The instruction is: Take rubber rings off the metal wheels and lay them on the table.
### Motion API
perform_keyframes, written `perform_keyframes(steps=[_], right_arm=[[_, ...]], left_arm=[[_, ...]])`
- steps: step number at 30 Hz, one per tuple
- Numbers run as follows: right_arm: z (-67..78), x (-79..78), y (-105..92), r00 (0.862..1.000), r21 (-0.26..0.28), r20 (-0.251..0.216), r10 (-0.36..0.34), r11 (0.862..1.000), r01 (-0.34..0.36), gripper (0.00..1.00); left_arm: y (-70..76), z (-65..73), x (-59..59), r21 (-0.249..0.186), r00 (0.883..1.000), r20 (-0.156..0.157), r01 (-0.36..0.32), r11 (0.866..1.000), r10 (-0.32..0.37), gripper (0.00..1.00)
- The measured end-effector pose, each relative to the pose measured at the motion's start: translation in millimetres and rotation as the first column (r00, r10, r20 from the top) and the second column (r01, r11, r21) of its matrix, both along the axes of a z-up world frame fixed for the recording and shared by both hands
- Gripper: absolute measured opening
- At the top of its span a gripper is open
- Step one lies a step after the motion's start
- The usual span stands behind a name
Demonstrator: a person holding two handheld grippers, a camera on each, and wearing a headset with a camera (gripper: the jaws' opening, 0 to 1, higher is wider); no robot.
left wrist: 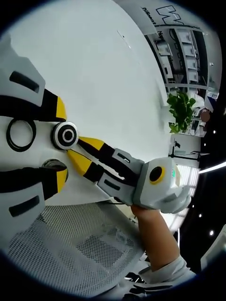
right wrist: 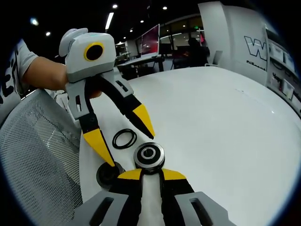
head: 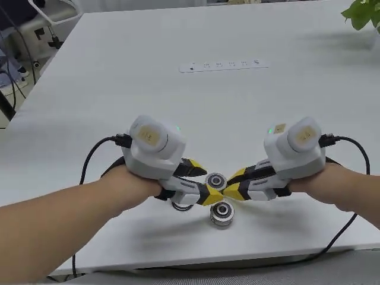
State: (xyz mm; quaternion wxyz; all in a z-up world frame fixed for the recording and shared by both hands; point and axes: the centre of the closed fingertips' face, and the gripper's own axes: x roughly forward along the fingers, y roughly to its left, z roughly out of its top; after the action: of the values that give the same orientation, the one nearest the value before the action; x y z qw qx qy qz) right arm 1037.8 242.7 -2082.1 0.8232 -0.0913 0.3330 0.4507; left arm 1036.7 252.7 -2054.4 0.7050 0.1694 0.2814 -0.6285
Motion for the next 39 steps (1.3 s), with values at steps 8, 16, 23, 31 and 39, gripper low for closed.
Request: perform_keyframes(steps=[8, 16, 23, 31, 39], right_arm=[[0.3, 0.6, 0.4, 1.0, 0.004, 0.004, -0.003, 1.0, 0.003, 0.1], [1.2, 1.1, 0.0, 1.0, 0.002, 0.01, 0.0, 1.0, 0.0, 0.1], [1.6, 1.1, -0.2, 1.0, 0.004, 0.013, -0.001, 1.0, 0.001, 0.1], [1.8, 0.8, -0.5, 1.0, 0.009, 0.014, 0.001, 1.0, -0.001, 0.1], [2.0, 0.5, -0.6, 1.0, 0.016, 0.013, -0.001, 1.0, 0.001, 0.1]], left_arm=[[-6.0, -2.7, -0.1, 0.001, 1.0, 0.002, 0.006, 1.0, -0.006, 0.28], [-6.3, -3.0, 3.3, -0.01, 1.0, -0.009, -0.016, 1.0, 0.016, 0.22], [-5.4, -4.2, 8.5, -0.017, 0.999, 0.019, -0.037, 0.999, 0.037, 0.14], [-5.9, -5.9, 9.9, -0.001, 0.995, 0.09, -0.03, 1.0, 0.03, 0.11], [-6.2, -6.4, 13.7, 0.005, 0.994, 0.106, -0.03, 1.0, 0.029, 0.07]])
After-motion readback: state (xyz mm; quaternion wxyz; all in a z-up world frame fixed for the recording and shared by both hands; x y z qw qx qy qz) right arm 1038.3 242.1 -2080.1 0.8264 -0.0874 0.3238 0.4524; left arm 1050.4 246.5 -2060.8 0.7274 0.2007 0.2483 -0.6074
